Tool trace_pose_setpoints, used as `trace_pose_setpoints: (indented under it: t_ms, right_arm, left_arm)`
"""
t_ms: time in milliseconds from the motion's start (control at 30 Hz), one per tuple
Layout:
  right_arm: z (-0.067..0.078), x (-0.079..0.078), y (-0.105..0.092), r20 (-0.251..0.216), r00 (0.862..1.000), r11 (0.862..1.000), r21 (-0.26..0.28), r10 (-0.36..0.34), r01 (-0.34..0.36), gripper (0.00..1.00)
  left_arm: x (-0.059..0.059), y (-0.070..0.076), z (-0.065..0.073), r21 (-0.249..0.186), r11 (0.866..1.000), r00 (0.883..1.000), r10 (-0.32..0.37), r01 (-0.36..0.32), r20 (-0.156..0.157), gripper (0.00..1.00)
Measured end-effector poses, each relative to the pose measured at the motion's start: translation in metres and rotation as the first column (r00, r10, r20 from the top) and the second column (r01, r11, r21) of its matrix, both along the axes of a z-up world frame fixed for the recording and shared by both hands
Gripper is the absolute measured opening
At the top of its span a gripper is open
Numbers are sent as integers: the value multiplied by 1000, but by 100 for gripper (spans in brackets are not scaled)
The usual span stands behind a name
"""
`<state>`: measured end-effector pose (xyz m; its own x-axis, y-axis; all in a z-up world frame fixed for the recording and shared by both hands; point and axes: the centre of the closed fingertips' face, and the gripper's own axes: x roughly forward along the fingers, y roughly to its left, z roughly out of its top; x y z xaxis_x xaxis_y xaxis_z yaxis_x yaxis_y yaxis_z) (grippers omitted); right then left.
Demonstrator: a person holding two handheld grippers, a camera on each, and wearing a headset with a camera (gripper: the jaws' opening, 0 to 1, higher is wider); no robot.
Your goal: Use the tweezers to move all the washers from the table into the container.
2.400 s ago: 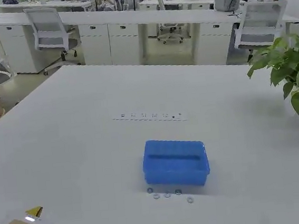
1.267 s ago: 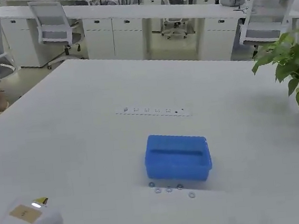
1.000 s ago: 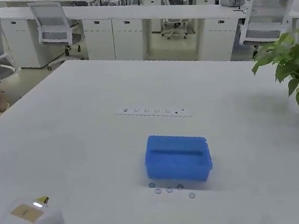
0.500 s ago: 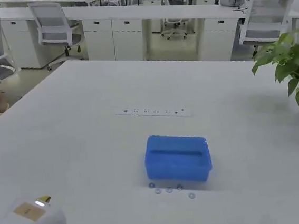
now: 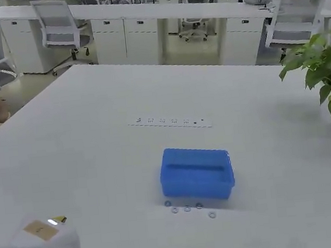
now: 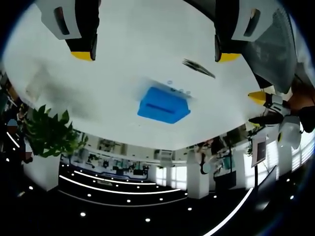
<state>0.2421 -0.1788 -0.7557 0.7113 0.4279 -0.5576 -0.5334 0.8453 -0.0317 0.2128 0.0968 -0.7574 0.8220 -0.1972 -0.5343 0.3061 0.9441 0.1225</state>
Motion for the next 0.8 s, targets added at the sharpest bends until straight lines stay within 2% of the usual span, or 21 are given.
trace_pose_setpoints:
  t_ms: [167,300,400,467,633,667,700,800]
  right_arm:
    - [-3,-1,0,-9,1000,1000,-14,9,-9,99]
    - [-3,-1,-1,-11,1000,1000,-20,11,-11,99]
    - [-4,0,-2,-20,1000,1000,-20,11,-11,98]
    - [-6,1,-1,-27,1000,1000,-21,12,-13,98]
    - [-11,3,2,-42,999,1000,-23,18,-19,98]
    - [-11,3,3,-44,999,1000,-21,19,-20,98]
    - [-12,3,5,-46,999,1000,-17,21,-22,98]
    - [-14,2,9,-57,998,999,-20,34,-35,98]
  left_arm:
    - [1,-10,-2,19,997,997,-76,76,-29,74]
    - [4,-19,-7,0,991,989,-130,130,-64,65]
    - [5,-29,-14,-17,981,976,-192,192,-101,56]
    - [6,-33,-18,-8,973,965,-229,230,-128,50]
    - [8,-46,-32,22,933,915,-346,358,-206,35]
    - [11,-46,-36,26,932,913,-348,361,-212,33]
    - [12,-47,-42,36,926,904,-358,376,-233,32]
    - [17,-50,-55,40,914,888,-380,403,-259,28]
